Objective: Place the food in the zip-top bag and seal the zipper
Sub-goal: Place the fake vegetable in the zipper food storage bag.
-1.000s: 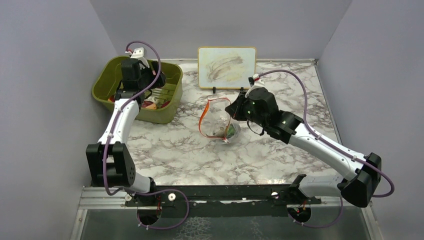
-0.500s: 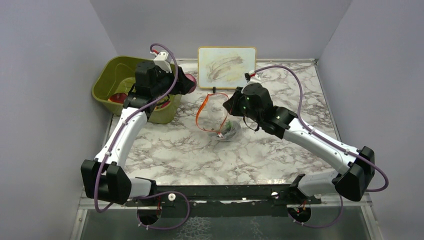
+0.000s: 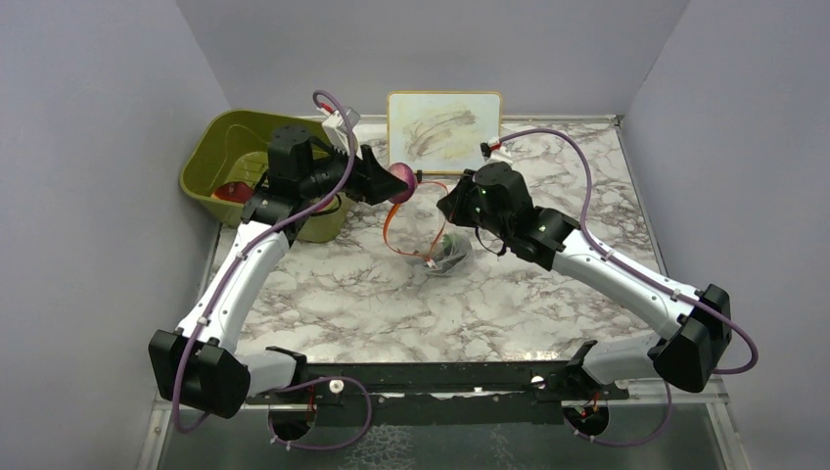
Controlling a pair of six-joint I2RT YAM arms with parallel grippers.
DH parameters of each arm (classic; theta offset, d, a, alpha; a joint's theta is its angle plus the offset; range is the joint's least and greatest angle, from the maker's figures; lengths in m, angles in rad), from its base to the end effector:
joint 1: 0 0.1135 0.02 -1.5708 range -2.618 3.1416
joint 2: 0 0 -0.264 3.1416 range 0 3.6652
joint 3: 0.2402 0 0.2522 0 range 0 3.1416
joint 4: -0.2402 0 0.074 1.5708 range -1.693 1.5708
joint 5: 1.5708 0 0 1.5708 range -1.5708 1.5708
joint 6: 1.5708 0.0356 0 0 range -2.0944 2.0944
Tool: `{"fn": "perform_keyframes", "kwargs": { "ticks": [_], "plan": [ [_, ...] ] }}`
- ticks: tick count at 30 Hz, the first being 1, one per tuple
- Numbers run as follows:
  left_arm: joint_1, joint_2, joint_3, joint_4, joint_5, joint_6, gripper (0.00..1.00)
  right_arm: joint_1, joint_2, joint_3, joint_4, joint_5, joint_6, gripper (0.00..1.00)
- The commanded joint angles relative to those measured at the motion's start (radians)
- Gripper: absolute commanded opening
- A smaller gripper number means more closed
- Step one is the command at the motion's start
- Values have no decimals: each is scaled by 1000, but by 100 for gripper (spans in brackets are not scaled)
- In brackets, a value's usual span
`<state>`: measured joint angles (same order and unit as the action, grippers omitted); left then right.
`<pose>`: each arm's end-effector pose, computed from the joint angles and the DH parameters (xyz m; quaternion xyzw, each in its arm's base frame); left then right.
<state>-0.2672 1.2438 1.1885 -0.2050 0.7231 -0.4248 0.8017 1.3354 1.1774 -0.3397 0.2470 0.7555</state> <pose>0.2642 -0.0968 0.3840 0.1565 0.7563 -0.4571 0.4411 0.2185 0.2132 0.3391 0.0433 0.8542 0.2809 0.4355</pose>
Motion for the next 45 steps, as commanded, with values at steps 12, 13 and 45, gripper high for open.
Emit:
{"fn": "perform_keyframes", "kwargs": {
  "ticks": [12,13,45],
  "plan": [
    [-77,-25,-106,66,102,-35,41,-9,21,8,54,4,40,1],
    [-83,-24,-113,61,88,-32,42,-9,18,5,57,3,41,1],
    [-122,40,-59,-65,-73,75,77,-9,-4,-3,70,-18,44,1]
  ]
}}
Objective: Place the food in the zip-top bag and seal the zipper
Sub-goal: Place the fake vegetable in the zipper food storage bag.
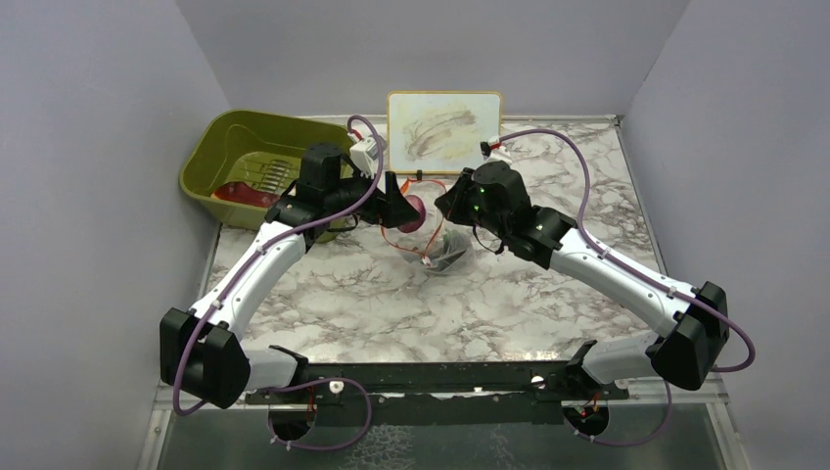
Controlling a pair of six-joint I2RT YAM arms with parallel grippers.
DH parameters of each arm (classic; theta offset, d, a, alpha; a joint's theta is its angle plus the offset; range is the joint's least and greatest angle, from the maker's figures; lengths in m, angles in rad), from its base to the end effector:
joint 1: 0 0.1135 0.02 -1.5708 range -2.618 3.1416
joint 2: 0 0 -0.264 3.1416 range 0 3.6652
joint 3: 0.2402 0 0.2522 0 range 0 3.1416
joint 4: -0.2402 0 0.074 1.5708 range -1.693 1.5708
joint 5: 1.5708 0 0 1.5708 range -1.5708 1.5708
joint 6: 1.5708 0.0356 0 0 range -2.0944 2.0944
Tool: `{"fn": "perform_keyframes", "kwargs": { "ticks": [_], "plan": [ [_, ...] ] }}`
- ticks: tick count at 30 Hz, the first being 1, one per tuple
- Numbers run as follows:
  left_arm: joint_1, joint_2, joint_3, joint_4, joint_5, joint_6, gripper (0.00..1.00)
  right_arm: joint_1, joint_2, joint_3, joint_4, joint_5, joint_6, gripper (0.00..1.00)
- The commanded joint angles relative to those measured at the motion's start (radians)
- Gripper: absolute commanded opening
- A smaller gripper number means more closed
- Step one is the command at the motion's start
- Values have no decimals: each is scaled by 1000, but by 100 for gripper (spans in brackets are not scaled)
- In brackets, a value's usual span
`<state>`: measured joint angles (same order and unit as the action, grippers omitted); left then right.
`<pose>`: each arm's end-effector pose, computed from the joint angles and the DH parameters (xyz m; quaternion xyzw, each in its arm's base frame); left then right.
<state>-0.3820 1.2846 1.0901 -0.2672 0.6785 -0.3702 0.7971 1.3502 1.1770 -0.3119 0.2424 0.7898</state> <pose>0.2594 -0.1283 0.3330 0.1800 0.8006 -0.4455 0.3579 0.2227 0.2157 0.3374 0.0594 0.8502 0.2929 0.4335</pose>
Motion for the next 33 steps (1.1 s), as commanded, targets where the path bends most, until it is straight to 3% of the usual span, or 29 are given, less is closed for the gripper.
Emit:
{"fn": "perform_keyframes", "kwargs": {
  "ticks": [1,10,24,33],
  "plan": [
    [-7,-1,41,-3,-30,20,78,-4,-19,-4,42,-16,10,1],
    [-8,-8,51,-4,-48,17,83,-4,-26,-8,45,-28,10,1],
    [-9,-98,108,-13,-97,3,82,-5,-90,10,-21,-24,-18,1],
    [-8,-172,142,-88,-247,28,79,-4,-192,21,-120,-78,-41,1]
  ]
}}
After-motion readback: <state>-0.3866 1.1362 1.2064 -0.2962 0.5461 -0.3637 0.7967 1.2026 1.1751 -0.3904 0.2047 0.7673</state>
